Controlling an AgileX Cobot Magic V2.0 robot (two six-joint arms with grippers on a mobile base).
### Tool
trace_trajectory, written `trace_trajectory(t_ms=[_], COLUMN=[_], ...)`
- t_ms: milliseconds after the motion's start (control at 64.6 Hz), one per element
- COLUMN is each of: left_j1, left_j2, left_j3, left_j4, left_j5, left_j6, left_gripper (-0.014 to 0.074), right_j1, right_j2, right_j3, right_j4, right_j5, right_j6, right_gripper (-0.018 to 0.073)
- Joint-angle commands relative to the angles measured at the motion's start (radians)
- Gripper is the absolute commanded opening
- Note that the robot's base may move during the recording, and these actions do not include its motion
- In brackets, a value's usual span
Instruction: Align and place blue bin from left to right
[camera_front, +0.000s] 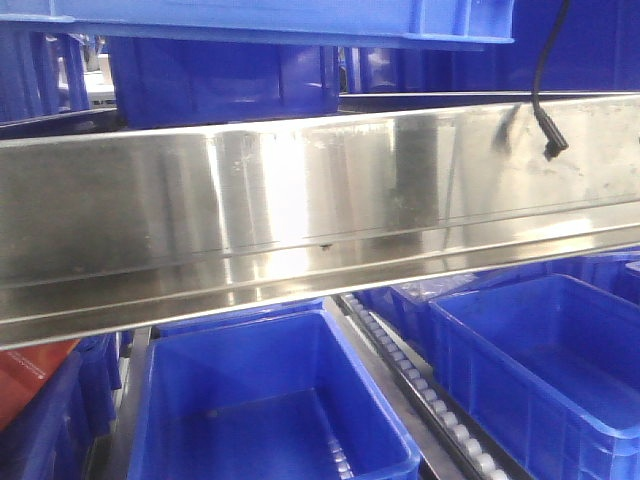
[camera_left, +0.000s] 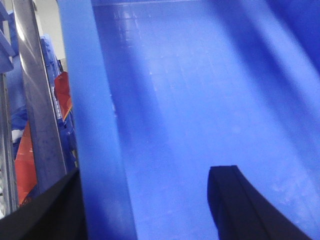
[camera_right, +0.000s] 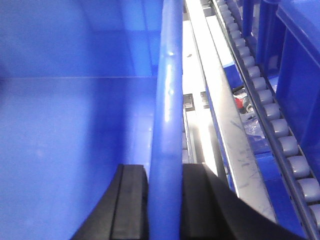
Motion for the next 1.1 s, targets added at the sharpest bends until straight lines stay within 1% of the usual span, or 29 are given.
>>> trace_trajectory(t_ms=[0,1084], left_j1=[-0.013,-0.013], left_j2=[-0.042,-0.042], left_j3=[-0.02,-0.02], left_j4=[-0.046,-0.044], left_j5=[-0.052,-0.052], left_j6=[0.064,0.064], left_gripper=[-0.0111,-0.0111], right_j1=[-0.011,-0.011], right_j2=[-0.009,-0.009], right_j3=[-0.017,-0.017], right_j4=[-0.049,-0.049], right_j5=[-0.202,-0.22], right_j6=[-0.024,-0.024], right_gripper=[-0.0151,-0.0151])
